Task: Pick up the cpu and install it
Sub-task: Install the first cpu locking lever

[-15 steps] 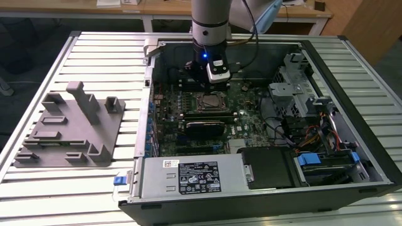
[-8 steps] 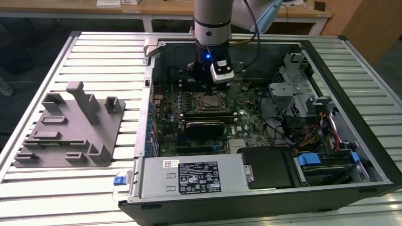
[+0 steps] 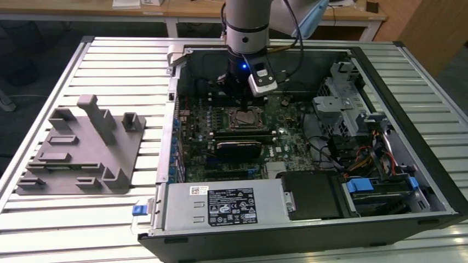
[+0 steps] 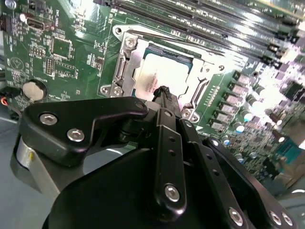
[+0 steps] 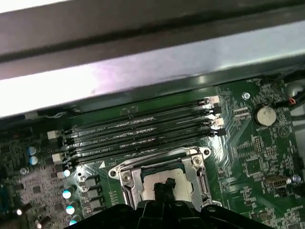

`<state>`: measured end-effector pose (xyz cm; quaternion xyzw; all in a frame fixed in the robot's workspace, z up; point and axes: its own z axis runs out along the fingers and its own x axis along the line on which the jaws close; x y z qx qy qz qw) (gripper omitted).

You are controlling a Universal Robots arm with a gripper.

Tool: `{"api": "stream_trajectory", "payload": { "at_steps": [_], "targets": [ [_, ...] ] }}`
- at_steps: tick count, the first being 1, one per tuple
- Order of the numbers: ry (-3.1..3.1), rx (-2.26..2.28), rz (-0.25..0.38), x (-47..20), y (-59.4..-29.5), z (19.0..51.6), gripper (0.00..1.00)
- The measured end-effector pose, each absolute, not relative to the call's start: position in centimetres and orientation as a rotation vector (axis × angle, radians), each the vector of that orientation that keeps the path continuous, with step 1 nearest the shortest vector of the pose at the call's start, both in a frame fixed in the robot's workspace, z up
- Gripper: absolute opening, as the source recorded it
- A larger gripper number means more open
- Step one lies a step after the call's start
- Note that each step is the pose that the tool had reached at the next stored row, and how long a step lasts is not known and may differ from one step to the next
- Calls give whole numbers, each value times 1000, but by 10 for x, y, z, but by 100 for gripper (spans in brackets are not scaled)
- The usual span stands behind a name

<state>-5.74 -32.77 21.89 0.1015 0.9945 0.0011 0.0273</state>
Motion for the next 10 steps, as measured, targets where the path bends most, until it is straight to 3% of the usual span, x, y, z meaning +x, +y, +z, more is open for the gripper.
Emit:
{"api": "stream_trajectory", "payload": {
  "at_steps": [10],
  "targets": [
    [3078,145,-62,-57,-328,218,11]
  ]
}}
